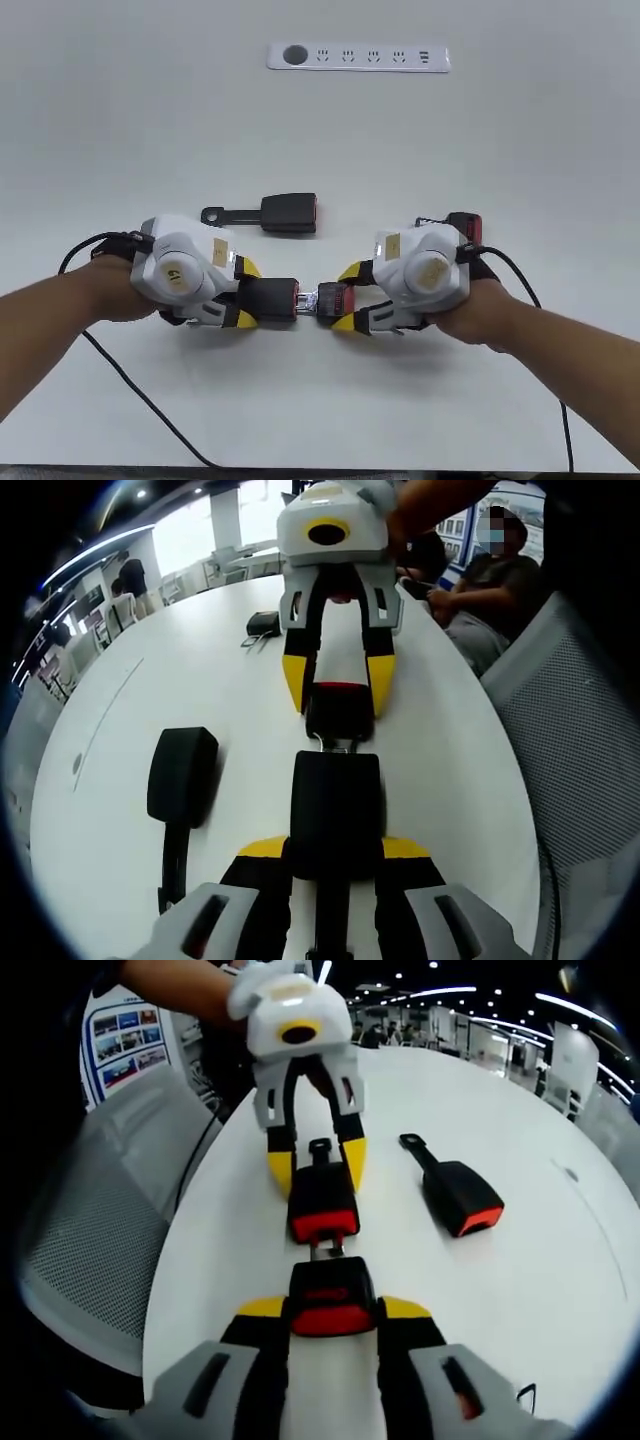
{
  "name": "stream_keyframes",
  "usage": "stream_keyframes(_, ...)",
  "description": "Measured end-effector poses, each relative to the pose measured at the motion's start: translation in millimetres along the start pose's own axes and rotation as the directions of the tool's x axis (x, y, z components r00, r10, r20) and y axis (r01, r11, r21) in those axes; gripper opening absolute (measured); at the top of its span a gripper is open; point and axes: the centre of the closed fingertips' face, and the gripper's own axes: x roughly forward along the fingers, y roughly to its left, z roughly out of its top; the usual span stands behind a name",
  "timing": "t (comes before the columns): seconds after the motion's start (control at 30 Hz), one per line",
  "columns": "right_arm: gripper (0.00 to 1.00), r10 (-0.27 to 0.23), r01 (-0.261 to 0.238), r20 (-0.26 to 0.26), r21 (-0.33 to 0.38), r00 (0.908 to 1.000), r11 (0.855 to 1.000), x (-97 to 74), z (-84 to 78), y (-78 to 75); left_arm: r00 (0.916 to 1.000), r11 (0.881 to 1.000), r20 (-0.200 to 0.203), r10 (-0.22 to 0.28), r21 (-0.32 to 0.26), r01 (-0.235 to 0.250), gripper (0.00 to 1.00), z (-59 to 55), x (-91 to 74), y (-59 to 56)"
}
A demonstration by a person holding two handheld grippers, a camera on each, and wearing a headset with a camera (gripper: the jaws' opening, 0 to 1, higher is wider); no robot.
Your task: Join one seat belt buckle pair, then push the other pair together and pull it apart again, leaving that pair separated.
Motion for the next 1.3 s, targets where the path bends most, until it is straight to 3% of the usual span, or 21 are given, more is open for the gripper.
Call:
stream_keyframes(0.57, 0.33, 0.004, -0.004, -0.014, 0.011, 0.9999, 1.000, 13.8, 13.5, 0.6, 0.9998, 1.000, -0.019, 0.000, 0.008, 0.001, 0.32, 0.1, -0.2, -0.3)
stream_keyframes(0.63, 0.33, -0.018, 0.018, -0.014, 0.015, 0.9997, 1.000, 13.9, 14.8, -4.7, 0.9997, 1.000, -0.024, -0.003, 0.005, 0.003, 0.32, -1.1, -0.6, -0.6)
stream_keyframes(0.67, 0.33, 0.009, -0.009, -0.019, 0.014, 0.9998, 1.000, 12.4, 13.7, -1.1, 0.9998, 1.000, -0.019, -0.005, 0.005, 0.005, 0.32, -0.4, -0.2, -0.9)
stream_keyframes(0.83, 0.33, 0.001, -0.001, -0.026, 0.014, 0.9997, 1.000, 10.0, 11.0, -2.7, 0.9998, 1.000, -0.019, -0.005, 0.007, 0.005, 0.32, -0.7, 0.5, -0.4)
stream_keyframes(1.0, 0.33, 0.000, 0.000, -0.015, -0.007, 0.9999, 1.000, 10.1, 10.9, -1.2, 0.9996, 1.000, 0.028, -0.008, 0.011, 0.008, 0.33, -2.0, -0.7, 1.0)
stream_keyframes(1.3, 0.33, -0.007, 0.008, 0.053, -0.023, 0.9986, 1.000, 9.0, 12.0, 1.1, 0.9974, 1.000, 0.071, -0.011, 0.024, 0.009, 0.33, -0.7, -1.3, 0.5)
